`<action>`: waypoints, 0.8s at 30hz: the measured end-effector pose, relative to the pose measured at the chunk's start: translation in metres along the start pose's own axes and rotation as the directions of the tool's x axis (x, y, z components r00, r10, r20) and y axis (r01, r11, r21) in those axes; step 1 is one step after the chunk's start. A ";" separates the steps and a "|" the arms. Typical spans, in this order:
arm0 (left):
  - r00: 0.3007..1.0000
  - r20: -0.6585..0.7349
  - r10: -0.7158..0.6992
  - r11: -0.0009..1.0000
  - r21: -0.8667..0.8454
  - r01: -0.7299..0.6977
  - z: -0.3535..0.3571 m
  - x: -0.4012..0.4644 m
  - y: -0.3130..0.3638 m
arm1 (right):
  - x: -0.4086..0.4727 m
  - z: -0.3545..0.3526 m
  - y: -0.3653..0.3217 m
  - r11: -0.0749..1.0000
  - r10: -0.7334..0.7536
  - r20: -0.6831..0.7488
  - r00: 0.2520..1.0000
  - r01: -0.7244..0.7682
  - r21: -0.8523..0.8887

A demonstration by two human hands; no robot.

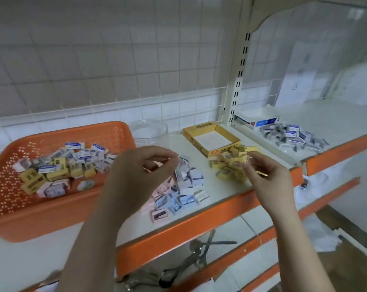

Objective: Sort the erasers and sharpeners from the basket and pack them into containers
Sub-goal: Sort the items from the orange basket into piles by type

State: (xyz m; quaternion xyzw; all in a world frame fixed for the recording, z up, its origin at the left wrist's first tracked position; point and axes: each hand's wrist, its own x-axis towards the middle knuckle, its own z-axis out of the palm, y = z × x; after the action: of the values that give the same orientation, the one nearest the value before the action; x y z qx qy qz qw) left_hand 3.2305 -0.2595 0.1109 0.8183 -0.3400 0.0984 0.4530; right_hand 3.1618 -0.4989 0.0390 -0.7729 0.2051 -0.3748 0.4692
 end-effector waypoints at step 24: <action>0.951 -0.158 -0.267 0.898 -0.398 0.186 0.232 0.120 0.093 | 0.130 -0.162 0.114 0.960 -0.077 0.237 0.968 0.136 -0.243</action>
State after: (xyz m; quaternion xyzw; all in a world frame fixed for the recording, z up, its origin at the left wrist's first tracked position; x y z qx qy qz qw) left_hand 3.2259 -0.5368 0.0976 0.7346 -0.2049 0.0626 0.6438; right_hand 3.1231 -0.7329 0.0339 -0.8748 0.1554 -0.2797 0.3639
